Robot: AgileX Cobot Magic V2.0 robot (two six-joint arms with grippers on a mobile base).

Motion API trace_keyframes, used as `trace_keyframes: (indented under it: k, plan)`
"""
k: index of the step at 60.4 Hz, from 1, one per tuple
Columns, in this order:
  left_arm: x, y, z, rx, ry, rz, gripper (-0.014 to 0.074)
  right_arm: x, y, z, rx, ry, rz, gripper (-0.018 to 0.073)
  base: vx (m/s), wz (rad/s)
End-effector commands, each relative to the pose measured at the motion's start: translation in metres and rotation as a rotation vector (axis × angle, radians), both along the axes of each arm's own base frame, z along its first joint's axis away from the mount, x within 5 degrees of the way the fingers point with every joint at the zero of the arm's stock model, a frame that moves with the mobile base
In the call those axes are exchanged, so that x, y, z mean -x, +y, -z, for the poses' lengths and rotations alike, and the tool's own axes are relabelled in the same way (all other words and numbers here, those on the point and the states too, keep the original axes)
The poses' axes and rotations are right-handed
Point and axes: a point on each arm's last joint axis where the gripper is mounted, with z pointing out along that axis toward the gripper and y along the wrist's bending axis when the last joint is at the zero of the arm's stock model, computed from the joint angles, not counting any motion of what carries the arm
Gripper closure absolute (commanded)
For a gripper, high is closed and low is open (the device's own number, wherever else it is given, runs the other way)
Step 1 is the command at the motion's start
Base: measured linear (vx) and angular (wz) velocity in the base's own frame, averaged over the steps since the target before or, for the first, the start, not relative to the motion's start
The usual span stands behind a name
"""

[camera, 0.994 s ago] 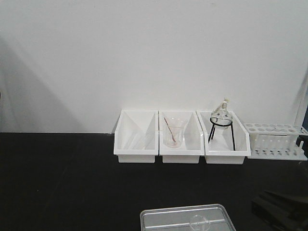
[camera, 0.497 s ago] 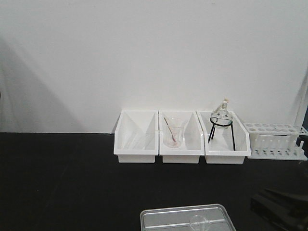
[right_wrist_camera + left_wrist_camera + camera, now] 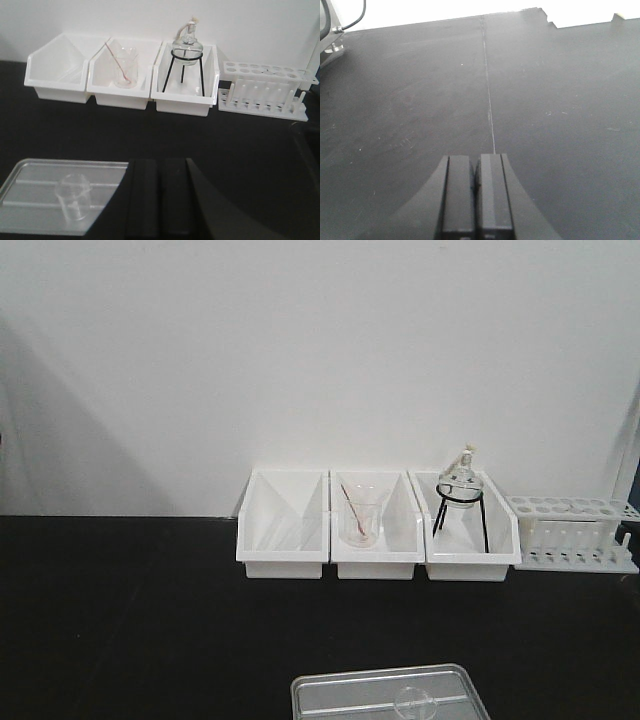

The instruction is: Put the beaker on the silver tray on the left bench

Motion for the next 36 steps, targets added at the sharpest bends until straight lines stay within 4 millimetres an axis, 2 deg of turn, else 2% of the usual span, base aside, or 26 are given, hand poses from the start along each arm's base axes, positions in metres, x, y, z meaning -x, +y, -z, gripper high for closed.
trace_keyframes:
  k: [1,9,21,28,36]
  plan:
    - [-0.002,-0.001,0.000,0.005,-0.062,0.010,0.0595,0.022,-0.003,-0.004,0.037,-0.121,-0.020,0.0570,0.00,0.00]
    - [-0.002,-0.001,0.000,0.005,-0.062,0.010,0.0595,0.056,-0.008,0.038,-0.009,-0.234,-0.006,0.0570,0.00,0.00]
    - [-0.002,-0.001,0.000,0.005,-0.062,0.010,0.0595,0.081,-0.014,0.093,-0.077,-0.317,0.058,0.0570,0.00,0.00]
    - [-0.002,-0.001,0.000,0.005,-0.063,0.010,0.0595,0.080,-0.016,0.111,-0.131,-0.317,0.099,0.0570,0.00,0.00]
    - [-0.002,-0.001,0.000,0.005,-0.061,0.010,0.0595,0.081,-0.016,0.112,-0.136,-0.304,0.100,0.0570,0.00,0.00]
